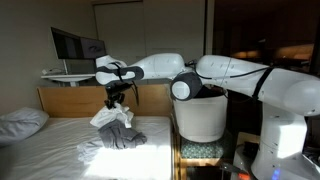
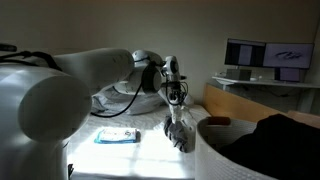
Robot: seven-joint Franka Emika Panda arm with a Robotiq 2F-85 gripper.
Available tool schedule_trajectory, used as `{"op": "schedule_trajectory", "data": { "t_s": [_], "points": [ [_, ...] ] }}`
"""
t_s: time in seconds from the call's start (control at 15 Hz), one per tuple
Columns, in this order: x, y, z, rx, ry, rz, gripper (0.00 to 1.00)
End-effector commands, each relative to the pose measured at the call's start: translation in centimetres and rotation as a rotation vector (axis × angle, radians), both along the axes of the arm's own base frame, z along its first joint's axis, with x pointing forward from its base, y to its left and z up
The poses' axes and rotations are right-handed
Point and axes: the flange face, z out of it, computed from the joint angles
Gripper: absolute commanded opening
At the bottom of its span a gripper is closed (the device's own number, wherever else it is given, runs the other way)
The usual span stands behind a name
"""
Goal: Put the things on the bed in the laundry hamper
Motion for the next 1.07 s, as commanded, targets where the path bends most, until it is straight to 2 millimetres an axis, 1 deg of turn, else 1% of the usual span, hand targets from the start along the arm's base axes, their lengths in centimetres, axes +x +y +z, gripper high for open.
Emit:
{"op": "schedule_trajectory", "data": {
  "t_s": [0.0,0.07,0.13,0.47,0.73,1.0],
  "points": [
    [0.0,-2.6,6.5,0.075,-0.084,-0.128,0.12],
    [-0.1,-3.8,8.1,0.093,-0.108,-0.178,0.12],
    [-0.2,-4.4,9.7,0.102,-0.133,-0.219,0.12],
    [-1.0,-9.5,16.4,0.136,-0.264,-0.456,0.12],
    [-2.2,-11.7,21.5,0.153,-0.37,-0.642,0.12],
    [-4.0,-14.0,26.4,0.18,-0.459,-0.834,0.12]
  ]
}}
